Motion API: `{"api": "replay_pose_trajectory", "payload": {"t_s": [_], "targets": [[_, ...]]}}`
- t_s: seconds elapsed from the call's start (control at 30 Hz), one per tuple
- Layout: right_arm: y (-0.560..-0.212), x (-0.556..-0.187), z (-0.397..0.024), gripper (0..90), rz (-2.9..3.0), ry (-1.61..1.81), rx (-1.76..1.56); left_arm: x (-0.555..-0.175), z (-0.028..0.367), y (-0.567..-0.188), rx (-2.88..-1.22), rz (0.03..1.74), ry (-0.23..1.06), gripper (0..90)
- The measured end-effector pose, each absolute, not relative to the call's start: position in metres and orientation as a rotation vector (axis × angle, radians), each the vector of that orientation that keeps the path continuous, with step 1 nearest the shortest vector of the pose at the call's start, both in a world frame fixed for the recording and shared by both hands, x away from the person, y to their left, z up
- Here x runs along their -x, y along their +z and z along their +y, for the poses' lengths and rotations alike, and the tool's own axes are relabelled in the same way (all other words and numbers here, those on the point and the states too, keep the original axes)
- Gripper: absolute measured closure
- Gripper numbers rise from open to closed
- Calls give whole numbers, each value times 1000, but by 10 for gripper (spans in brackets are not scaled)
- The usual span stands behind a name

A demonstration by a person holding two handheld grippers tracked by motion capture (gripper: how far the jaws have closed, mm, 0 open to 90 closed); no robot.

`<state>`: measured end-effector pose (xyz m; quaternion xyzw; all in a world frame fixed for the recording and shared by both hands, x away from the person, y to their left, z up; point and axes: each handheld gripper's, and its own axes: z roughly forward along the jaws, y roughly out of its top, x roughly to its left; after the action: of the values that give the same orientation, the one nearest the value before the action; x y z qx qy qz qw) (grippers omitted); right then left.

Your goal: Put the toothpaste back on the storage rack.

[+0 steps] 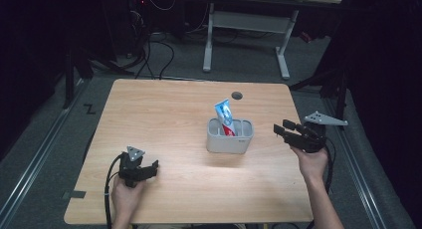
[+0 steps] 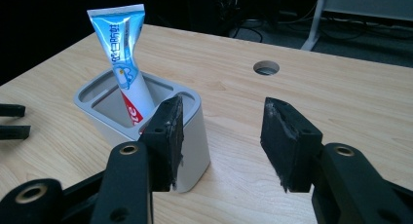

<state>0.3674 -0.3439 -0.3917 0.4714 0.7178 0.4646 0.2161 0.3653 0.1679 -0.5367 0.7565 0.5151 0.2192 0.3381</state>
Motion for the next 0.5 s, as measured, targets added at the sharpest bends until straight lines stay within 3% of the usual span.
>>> {"api": "replay_pose_trajectory", "payload": {"t_s": [0.5], "targets": [[-405, -362, -351, 505, 1975, 1285, -1346, -365, 168, -537, -1972, 1341, 572, 233]]}}
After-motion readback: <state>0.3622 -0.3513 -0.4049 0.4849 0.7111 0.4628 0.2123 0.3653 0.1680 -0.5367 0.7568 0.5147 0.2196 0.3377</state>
